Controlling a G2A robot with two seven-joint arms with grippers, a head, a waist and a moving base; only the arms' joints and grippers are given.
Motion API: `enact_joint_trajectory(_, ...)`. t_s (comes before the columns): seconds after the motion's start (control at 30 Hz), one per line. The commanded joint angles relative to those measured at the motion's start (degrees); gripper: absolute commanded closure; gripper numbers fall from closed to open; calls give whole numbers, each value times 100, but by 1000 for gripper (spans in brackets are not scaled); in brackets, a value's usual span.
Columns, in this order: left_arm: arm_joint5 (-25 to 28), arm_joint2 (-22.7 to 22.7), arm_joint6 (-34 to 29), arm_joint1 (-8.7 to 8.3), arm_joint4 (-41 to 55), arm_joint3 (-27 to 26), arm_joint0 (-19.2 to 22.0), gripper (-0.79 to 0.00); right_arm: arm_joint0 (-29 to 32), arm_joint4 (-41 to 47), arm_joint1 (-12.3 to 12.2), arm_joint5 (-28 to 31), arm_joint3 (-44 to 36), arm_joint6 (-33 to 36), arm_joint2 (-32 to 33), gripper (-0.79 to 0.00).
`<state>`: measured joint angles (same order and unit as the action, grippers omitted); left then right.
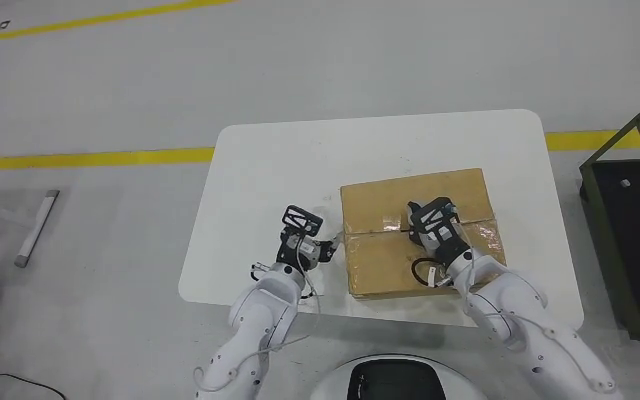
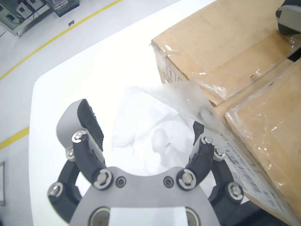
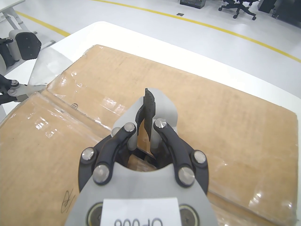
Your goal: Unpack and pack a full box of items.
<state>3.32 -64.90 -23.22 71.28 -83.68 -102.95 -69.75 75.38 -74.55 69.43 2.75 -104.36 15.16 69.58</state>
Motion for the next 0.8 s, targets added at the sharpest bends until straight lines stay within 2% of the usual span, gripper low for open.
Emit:
enact_joint_trajectory(0.0, -73, -78, 101, 5, 133, -92, -62, -785, -1, 4, 6, 2, 5, 2, 1, 0)
enact_joint_trajectory(0.17, -180, -197, 358, 18, 279, -236, -162, -785, -13, 13, 25, -3, 24, -2, -14, 0)
enact_joint_trajectory(0.4, -203, -225, 417, 56, 550, -210, -97, -785, -29, -2, 46, 11, 29, -3, -23, 0)
enact_joint_trajectory(0.77, -78, 192, 355, 173, 487, -165, 440, -785, 78, 34, 68, -69, -127, -5, 73, 0)
